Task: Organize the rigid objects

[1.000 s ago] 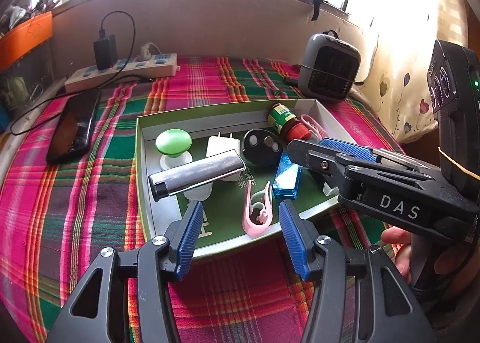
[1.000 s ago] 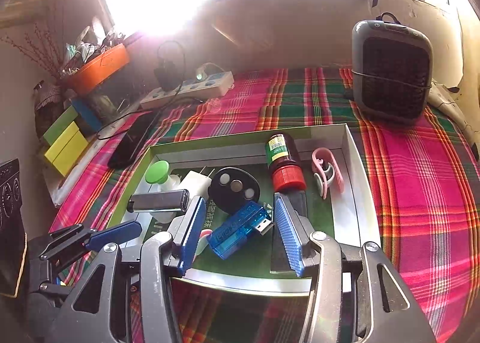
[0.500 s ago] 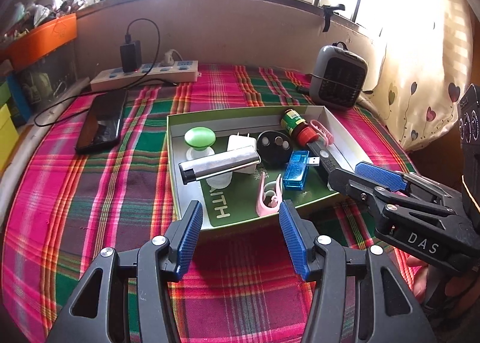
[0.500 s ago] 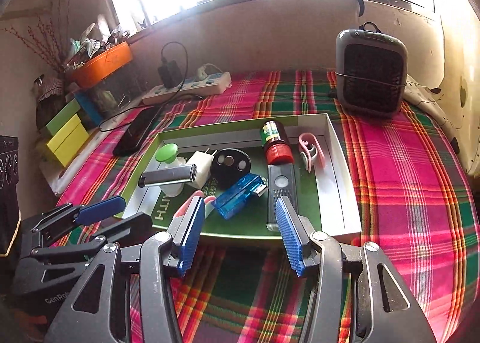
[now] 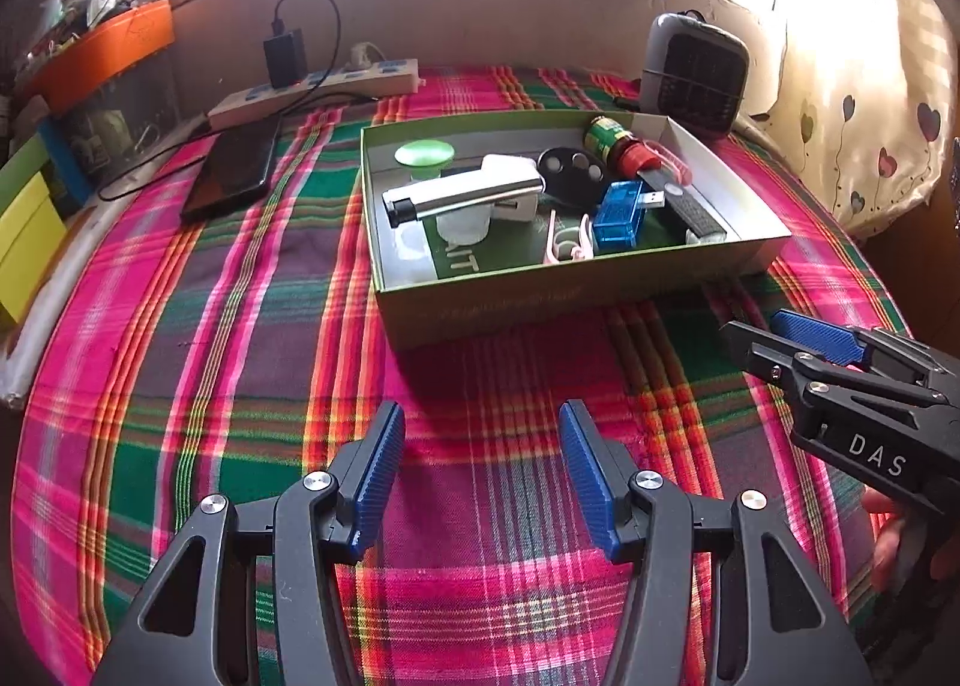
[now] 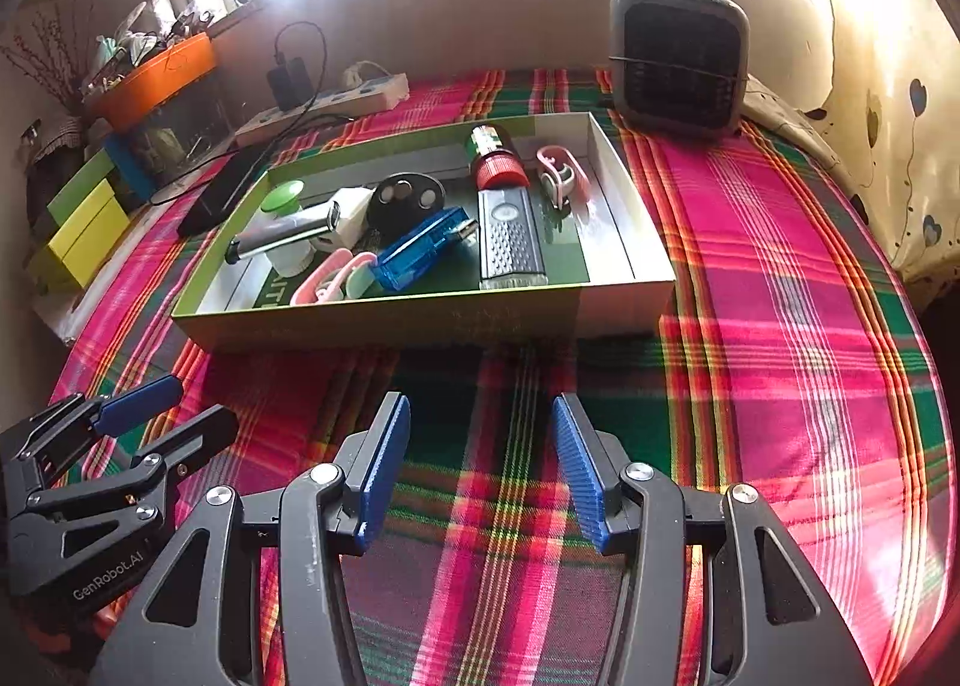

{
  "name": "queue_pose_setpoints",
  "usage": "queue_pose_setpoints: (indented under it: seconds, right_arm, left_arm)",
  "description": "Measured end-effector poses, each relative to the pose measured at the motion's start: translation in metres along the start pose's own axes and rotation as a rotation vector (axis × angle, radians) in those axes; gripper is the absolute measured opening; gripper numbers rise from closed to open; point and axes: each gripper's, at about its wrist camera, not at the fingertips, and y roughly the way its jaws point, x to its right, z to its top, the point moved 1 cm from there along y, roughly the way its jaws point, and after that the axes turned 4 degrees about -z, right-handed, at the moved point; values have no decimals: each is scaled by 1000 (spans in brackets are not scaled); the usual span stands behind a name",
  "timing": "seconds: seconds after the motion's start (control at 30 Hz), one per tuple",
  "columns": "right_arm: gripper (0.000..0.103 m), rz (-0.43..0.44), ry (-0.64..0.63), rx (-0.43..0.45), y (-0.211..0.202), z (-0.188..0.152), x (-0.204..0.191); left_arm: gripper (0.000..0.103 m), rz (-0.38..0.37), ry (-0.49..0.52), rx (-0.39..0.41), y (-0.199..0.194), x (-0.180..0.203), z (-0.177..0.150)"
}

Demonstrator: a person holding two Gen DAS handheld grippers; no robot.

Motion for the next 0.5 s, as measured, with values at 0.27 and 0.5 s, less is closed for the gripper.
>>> queue_pose_setpoints:
  seconds: [0.27,0.5]
  right_arm:
    - [50,-30,-14,-14,-4,-12,-4]
    - [50,-102,-59,-2,-10,-25,-11]
  left_arm:
    - [54,14,-14,7,-1,-1,-6]
    - [56,50,0,22,0,5,-9]
